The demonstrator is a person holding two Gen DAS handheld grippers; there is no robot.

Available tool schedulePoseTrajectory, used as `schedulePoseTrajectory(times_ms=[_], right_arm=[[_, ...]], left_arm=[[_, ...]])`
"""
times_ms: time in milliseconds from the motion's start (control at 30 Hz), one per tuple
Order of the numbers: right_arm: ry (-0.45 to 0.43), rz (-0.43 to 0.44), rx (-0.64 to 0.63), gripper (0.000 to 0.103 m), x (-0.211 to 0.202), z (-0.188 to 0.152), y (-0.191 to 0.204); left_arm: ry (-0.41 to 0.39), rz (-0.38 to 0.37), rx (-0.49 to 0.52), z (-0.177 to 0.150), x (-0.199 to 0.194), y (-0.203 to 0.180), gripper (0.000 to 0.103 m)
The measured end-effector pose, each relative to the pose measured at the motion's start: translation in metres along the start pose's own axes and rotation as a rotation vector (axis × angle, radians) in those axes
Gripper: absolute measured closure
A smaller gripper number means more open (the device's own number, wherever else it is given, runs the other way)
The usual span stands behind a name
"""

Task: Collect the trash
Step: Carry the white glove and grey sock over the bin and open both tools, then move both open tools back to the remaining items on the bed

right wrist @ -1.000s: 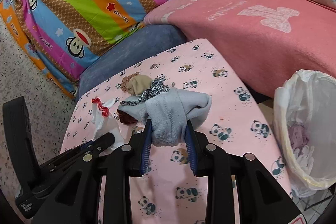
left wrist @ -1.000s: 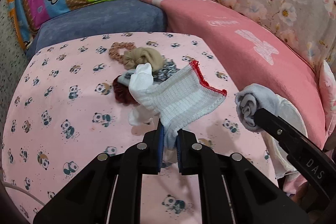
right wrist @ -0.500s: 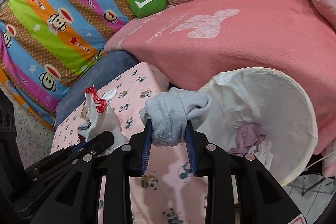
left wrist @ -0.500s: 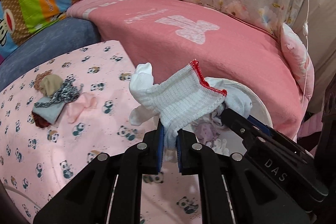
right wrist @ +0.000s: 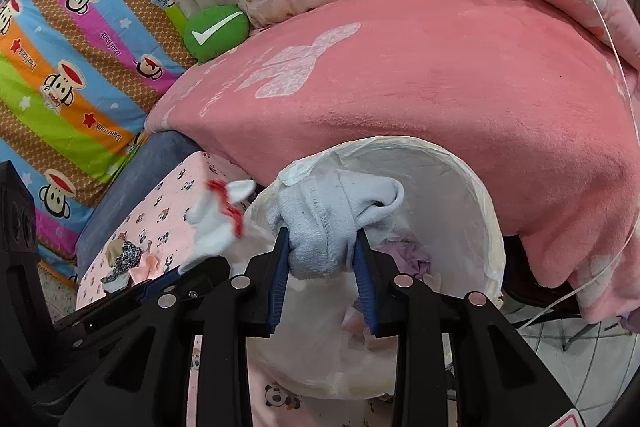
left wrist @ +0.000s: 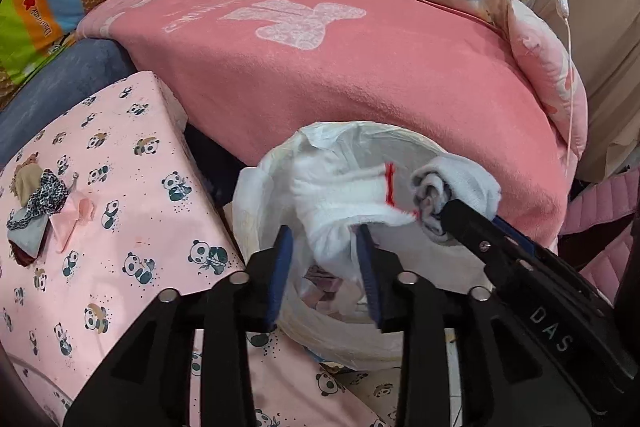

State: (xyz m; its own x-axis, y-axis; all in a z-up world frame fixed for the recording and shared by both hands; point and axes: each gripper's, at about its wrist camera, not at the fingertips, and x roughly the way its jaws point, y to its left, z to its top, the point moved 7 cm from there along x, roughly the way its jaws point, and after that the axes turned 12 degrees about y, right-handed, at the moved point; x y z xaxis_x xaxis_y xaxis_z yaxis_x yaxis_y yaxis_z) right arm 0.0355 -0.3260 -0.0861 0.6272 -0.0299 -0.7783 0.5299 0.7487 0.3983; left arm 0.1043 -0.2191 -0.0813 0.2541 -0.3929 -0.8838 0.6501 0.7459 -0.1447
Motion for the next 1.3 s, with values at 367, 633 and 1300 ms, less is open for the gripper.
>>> schedulePoseTrajectory(times_ms=[367, 633, 1300], right_arm=[[-0.025, -0.008, 0.015, 0.059, -0.005, 0.002, -0.005], [-0.020, 0.001, -0.019, 0.058, -0.009, -0.004, 0.016], [0.108, 0.097, -0.266, 0.055, 0.022, -0.055, 0.161]], left_arm=[[-0.057, 0.076, -0.071, 0.001, -0.013, 0.022, 0.024], [-0.075, 0.110, -0.126, -0.009, -0.026, 0.047, 0.024], [-0.120, 0.307, -0.383, -0.068, -0.076, 0.204, 0.015]])
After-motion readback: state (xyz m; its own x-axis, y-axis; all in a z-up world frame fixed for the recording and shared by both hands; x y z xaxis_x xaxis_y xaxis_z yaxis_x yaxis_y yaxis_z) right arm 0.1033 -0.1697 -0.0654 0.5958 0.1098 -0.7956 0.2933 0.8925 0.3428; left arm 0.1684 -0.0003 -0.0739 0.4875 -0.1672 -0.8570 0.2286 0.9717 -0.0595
